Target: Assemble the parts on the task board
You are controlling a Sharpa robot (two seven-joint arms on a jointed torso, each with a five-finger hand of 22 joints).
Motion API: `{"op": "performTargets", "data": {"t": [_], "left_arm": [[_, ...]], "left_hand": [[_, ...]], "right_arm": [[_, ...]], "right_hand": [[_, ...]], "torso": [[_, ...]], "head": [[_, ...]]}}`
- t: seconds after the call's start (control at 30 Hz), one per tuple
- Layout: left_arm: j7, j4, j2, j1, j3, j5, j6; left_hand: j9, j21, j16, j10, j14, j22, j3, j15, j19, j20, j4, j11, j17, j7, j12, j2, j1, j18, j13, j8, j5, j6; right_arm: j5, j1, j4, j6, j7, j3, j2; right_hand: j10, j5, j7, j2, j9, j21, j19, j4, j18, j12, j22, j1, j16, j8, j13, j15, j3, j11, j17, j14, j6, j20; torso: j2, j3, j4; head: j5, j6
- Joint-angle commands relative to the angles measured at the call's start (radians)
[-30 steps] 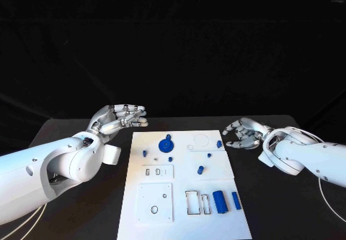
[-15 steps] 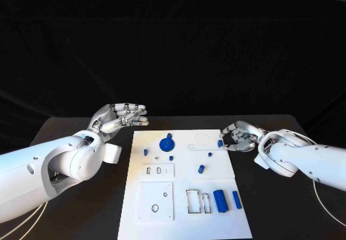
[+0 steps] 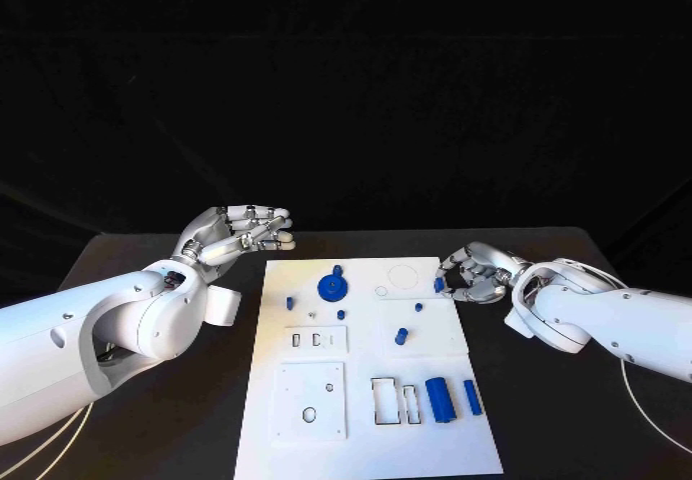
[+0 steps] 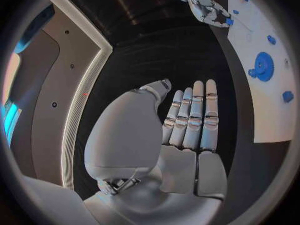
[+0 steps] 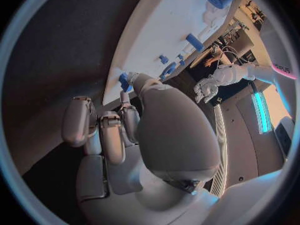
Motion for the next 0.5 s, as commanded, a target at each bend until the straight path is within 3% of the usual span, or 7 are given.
{"op": "performTargets", "data": {"t": [0.03,0.5], "left_arm": [[0.004,0.002,0.001,0.001,0.001,-0.001,0.017],[0.003,0.003,0.001,0.001,0.001,-0.001,0.015]], "left_hand": [[0.0,-0.005,-0.006,0.001,-0.006,-0.001,0.003,0.003,-0.004,0.002,-0.001,0.009,0.001,0.009,-0.004,-0.006,-0.004,0.011,0.0,-0.007,-0.004,-0.008],[0.0,-0.005,-0.007,0.001,-0.007,-0.002,0.007,0.003,-0.004,0.002,-0.005,0.008,0.002,0.009,-0.004,-0.004,0.0,0.012,0.0,-0.007,-0.003,-0.007]], "right_arm": [[-0.009,-0.001,-0.001,0.006,-0.014,0.0,0.003],[-0.009,-0.001,-0.003,0.012,-0.021,0.0,0.013]], "right_hand": [[0.01,0.0,-0.001,0.01,0.003,0.008,0.007,0.002,-0.001,0.008,0.003,-0.009,-0.001,0.008,0.061,0.0,0.013,-0.003,0.239,0.099,0.017,-0.002],[0.019,-0.001,-0.006,0.013,0.006,0.012,0.01,0.005,-0.002,0.018,0.008,-0.016,0.0,0.016,0.071,-0.003,0.021,-0.008,0.242,0.1,0.03,-0.005]], "torso": [[0.0,0.0013,-0.0004],[-0.001,0.0009,-0.0008]], "head": [[0.002,-0.001],[0.005,-0.006]]}}
